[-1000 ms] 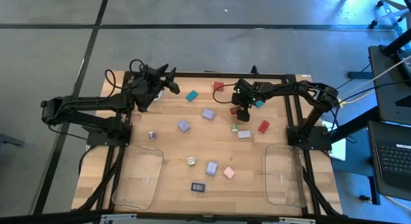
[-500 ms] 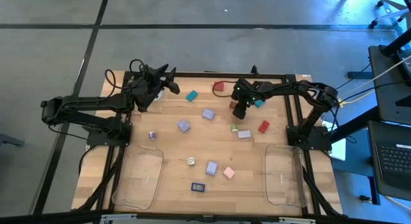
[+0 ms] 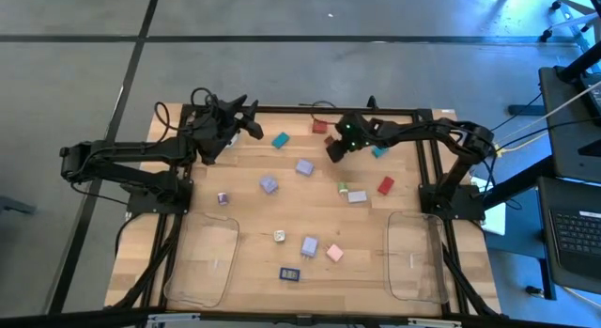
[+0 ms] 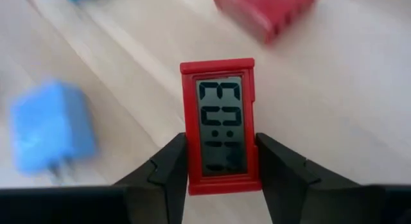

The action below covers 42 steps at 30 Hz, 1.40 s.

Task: Pick & Place Office items
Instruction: Put the left orange timer into the right transparent bin

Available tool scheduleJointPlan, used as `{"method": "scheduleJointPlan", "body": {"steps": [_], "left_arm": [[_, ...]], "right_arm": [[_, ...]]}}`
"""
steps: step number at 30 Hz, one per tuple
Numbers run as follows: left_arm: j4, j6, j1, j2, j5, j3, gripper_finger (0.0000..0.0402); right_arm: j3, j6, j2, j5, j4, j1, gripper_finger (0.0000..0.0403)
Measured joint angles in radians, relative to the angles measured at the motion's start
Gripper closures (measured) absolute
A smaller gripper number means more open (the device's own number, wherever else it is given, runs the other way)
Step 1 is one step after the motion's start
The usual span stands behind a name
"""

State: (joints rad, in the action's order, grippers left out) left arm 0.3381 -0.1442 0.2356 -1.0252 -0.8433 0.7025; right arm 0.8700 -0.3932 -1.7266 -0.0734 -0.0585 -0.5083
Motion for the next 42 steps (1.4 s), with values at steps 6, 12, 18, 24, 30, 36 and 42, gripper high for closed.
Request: {"method": "scheduleJointPlan", "body": {"steps": [6, 12, 18, 24, 30, 36, 42], "left_arm": [[-0.006, 0.0, 0.0, 0.0, 0.0, 0.0, 0.0219], [-0.008, 0.0, 0.0, 0.0, 0.051, 0.0, 0.0219], [-0.068, 0.0, 0.0, 0.0, 0.133, 0.0, 0.0219], [-0.134, 0.0, 0.0, 0.0, 0.137, 0.0, 0.0219], [-0.132, 0.003, 0.001, 0.0, 0.127, 0.0, 0.0219], [-0.129, 0.036, 0.002, 0.0, 0.123, 0.0, 0.0219], [-0.129, 0.035, 0.002, 0.0, 0.123, 0.0, 0.0219]], "right_arm": [[0.0, -0.12, 0.031, -0.058, 0.185, 0.011, 0.025], [0.002, -0.144, 0.097, -0.066, 0.386, 0.057, 0.025], [0.002, -0.139, 0.164, 0.026, 0.589, 0.113, 0.0249], [0.003, -0.111, 0.208, 0.09, 0.726, 0.177, 0.0249], [0.003, -0.068, 0.216, 0.144, 0.763, 0.229, 0.0248], [0.003, -0.067, 0.216, 0.171, 0.762, 0.252, 0.0248], [0.003, -0.107, 0.216, 0.082, 0.757, 0.255, 0.0247]]}}
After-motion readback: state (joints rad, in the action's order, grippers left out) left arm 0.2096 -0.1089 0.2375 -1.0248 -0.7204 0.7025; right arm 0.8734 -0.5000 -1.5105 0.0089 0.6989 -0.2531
